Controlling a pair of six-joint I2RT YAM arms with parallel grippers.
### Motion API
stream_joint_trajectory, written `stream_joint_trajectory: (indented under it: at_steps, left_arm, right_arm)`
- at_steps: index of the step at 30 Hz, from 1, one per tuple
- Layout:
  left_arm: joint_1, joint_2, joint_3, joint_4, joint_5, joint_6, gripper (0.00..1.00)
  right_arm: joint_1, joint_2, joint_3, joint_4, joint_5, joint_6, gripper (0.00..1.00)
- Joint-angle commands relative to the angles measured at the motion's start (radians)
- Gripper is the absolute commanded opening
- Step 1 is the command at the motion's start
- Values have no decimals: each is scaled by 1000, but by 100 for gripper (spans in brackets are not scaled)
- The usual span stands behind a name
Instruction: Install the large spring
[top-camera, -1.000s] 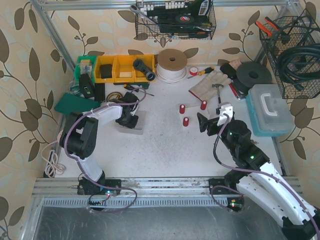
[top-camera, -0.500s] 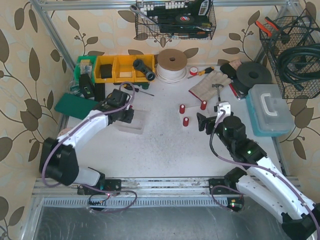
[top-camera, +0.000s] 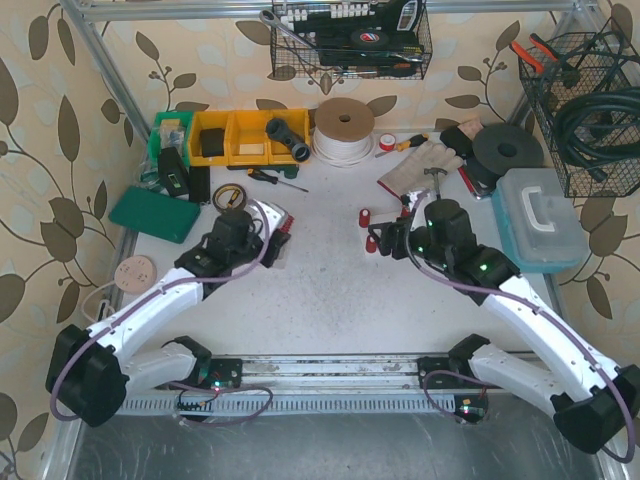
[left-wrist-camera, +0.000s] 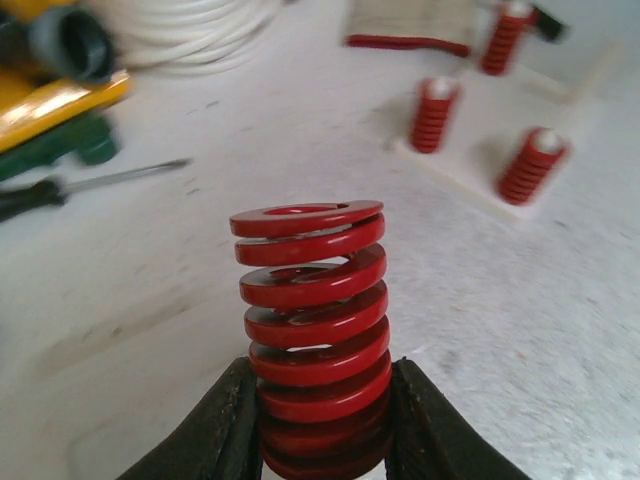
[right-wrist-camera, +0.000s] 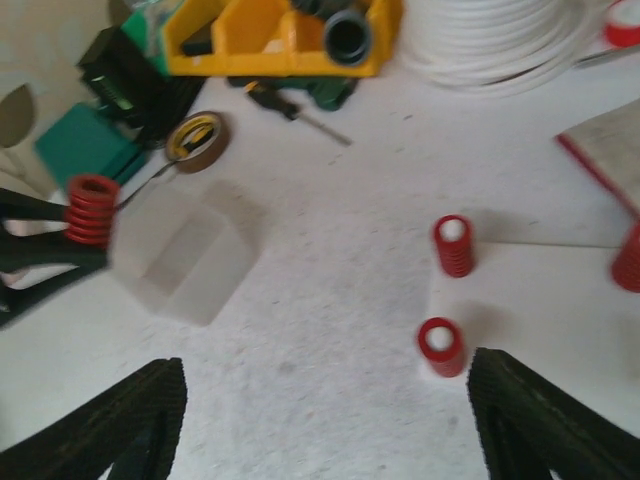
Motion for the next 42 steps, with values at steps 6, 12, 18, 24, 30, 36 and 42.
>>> stream_joint_trajectory:
  at_steps: [6, 12, 18, 24, 30, 36, 42]
  left_arm:
    - [-196, -33, -60, 296, 135, 251, 0]
    - [-248, 2, -53, 307, 178, 301, 0]
    - [-273, 23, -40, 298, 224, 328, 0]
    - [-296, 18, -37, 294, 235, 344, 0]
    - [-304, 18, -43, 291, 223, 345, 0]
    - [-306, 11, -54, 288, 186, 345, 2]
    - [-306, 22, -61, 278, 44, 303, 48]
  right_arm:
    - [0, 123, 103, -27, -321, 47, 57]
    - [39, 186, 106, 41, -450, 61, 58]
    - [95, 255, 134, 61, -459, 58, 67]
    - [130, 321, 147, 97, -470, 71, 67]
    - [152, 350, 147, 123, -474, 80, 57]
    - [153, 312, 107, 151, -448, 79, 17]
    - [153, 249, 90, 139, -364, 65, 0]
